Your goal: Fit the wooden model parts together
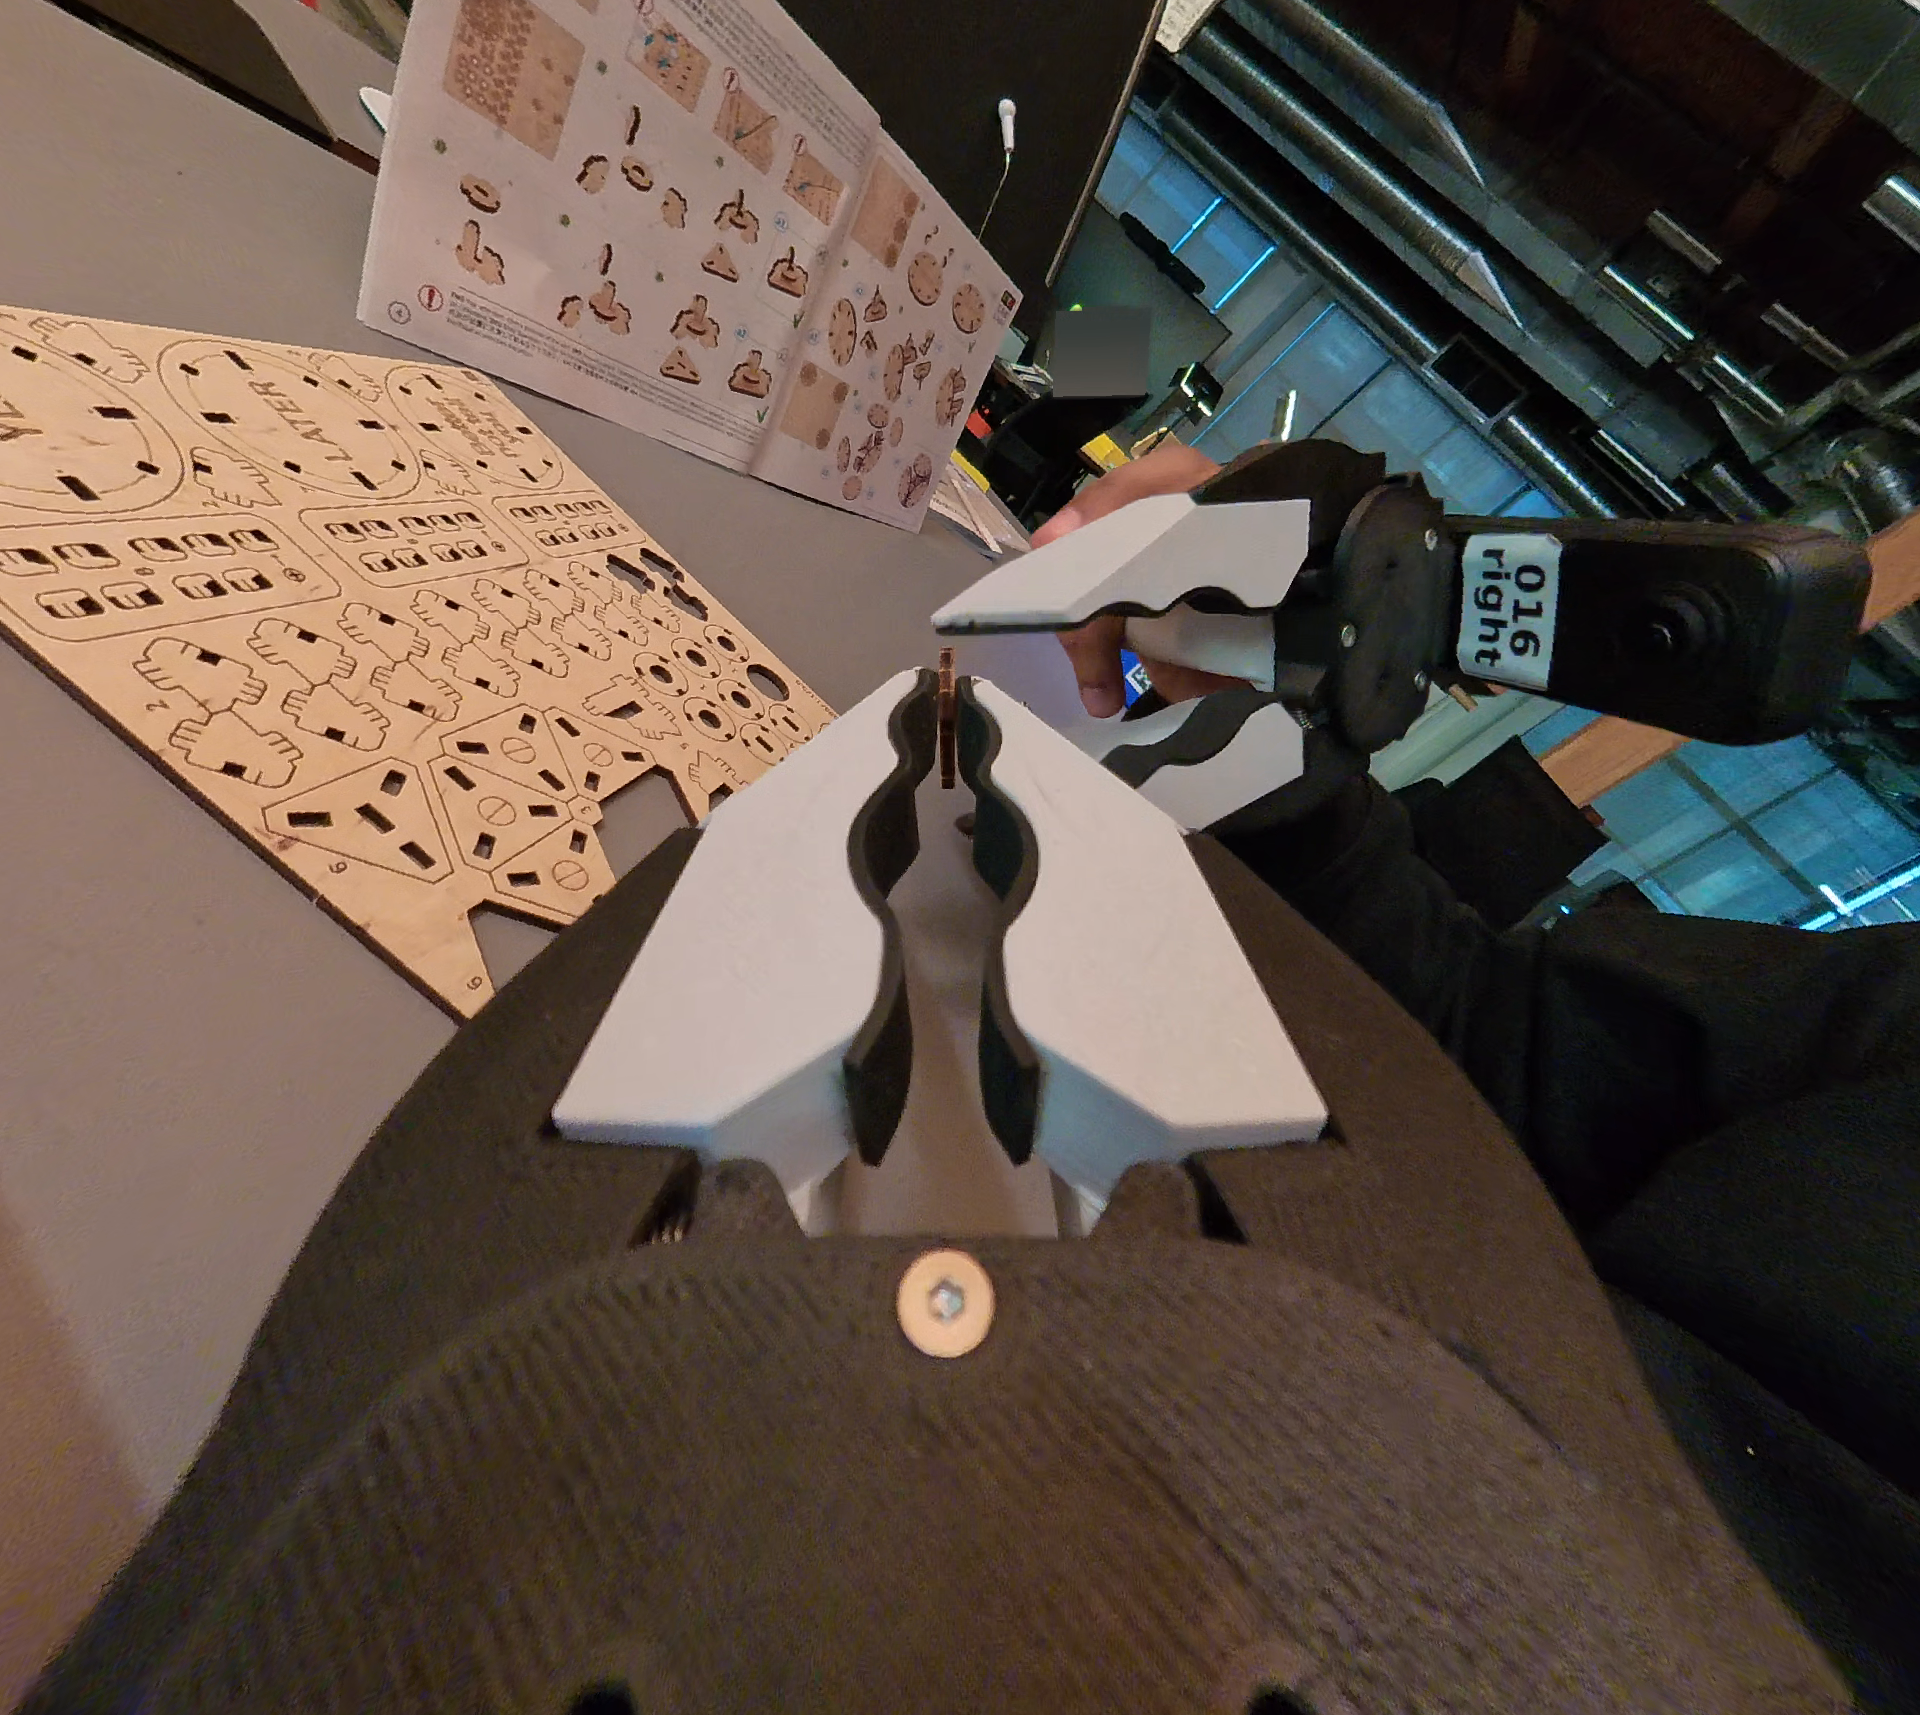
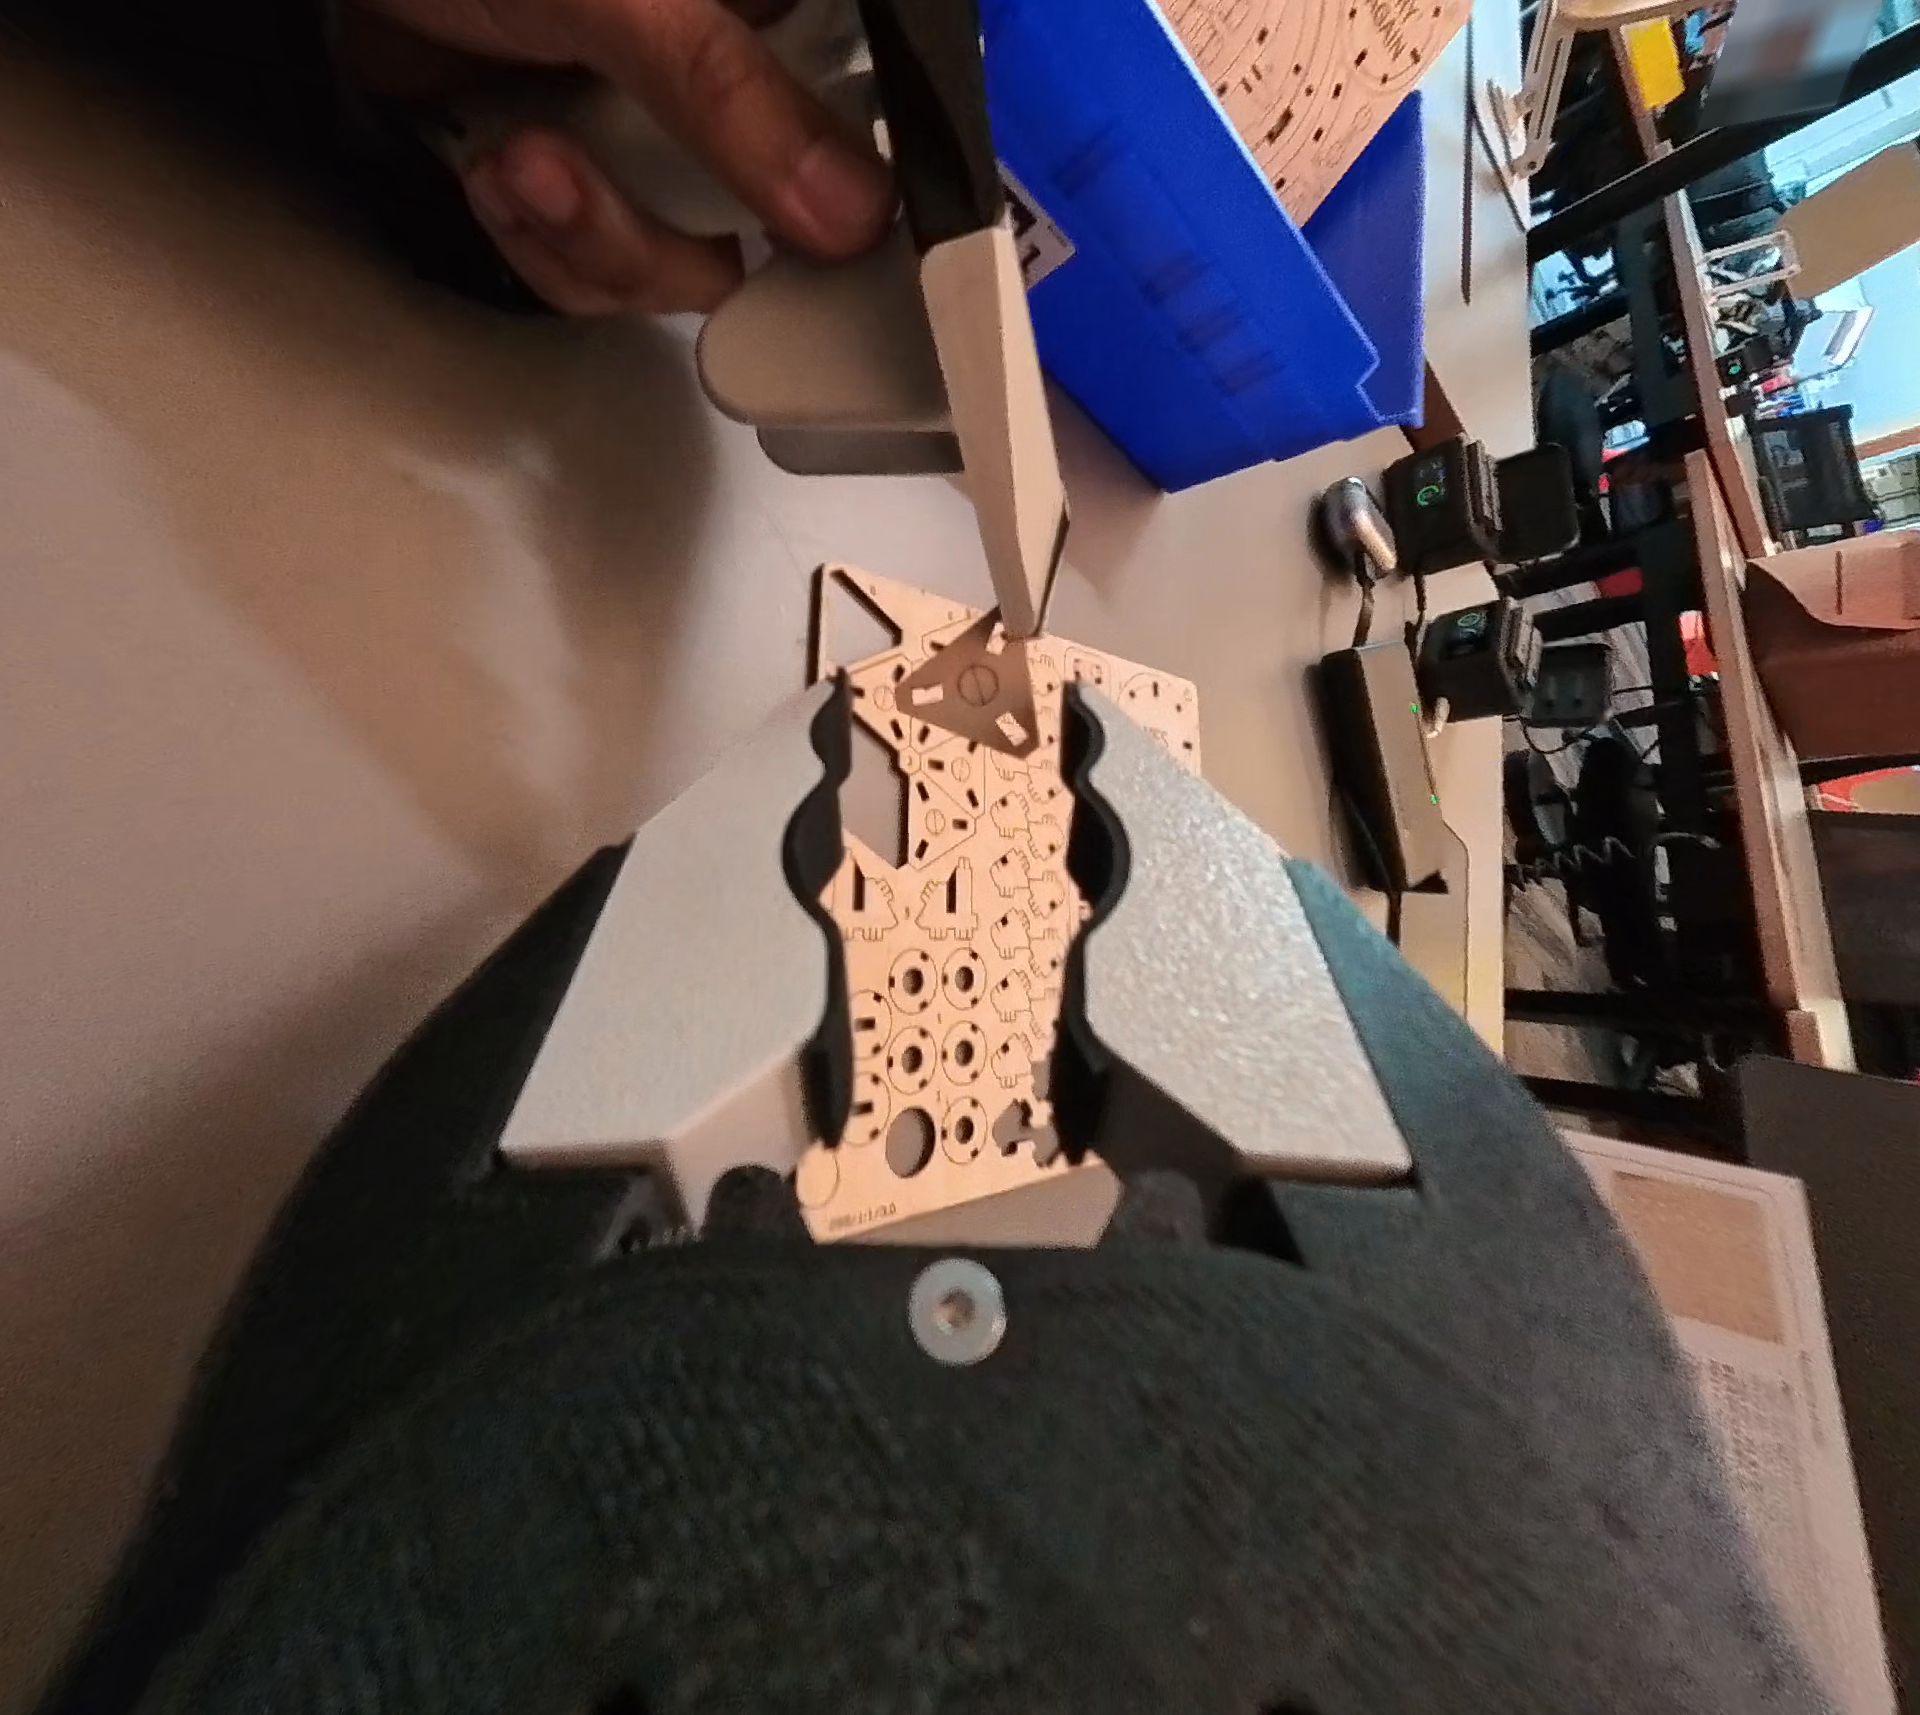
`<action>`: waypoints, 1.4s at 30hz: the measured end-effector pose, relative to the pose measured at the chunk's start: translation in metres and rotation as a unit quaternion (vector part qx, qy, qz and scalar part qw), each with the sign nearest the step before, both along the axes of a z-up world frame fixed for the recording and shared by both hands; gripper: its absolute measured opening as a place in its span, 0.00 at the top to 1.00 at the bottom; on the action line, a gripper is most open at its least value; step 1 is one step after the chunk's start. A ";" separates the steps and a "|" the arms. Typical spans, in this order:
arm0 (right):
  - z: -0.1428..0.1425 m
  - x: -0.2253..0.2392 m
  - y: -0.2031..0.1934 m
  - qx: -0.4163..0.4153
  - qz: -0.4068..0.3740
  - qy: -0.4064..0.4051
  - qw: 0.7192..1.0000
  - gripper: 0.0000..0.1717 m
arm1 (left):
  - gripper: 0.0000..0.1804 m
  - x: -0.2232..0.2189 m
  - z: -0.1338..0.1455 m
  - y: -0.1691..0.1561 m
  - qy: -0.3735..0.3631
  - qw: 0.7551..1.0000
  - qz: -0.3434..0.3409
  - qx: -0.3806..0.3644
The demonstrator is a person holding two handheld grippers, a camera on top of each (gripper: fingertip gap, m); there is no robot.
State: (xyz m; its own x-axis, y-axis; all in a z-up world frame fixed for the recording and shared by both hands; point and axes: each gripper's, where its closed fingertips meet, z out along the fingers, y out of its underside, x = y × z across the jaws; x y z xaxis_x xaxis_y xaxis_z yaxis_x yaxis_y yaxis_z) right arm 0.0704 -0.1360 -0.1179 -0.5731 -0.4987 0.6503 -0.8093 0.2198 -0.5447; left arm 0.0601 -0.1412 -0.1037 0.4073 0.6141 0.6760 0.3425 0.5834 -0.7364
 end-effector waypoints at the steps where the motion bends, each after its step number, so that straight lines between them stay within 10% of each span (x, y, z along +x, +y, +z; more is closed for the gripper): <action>1: -0.002 -0.001 0.000 0.004 -0.002 0.009 1.000 0.79 | 1.00 0.000 0.000 0.000 0.000 1.000 -0.001 0.000; 19: -0.025 -0.041 0.000 0.052 -0.085 -0.010 0.995 0.85 | 0.87 -0.007 -0.014 -0.013 -0.030 0.991 0.074 -0.106; 30: -0.071 -0.035 -0.006 0.172 -0.107 -0.142 0.969 0.85 | 1.00 -0.011 -0.060 -0.030 -0.161 0.880 0.174 -0.413; 42: -0.070 -0.038 -0.014 0.198 -0.095 -0.163 0.962 0.85 | 1.00 -0.010 -0.089 -0.032 -0.251 0.883 0.131 -0.374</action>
State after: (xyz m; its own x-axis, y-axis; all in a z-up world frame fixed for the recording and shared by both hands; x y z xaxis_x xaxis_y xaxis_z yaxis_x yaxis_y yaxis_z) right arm 0.0329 -0.1504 -0.1883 -0.8196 -0.5365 0.2011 -0.5342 0.5887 -0.6067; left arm 0.0501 -0.1737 -0.1928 -0.0499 0.9942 0.0957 0.6612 0.1048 -0.7429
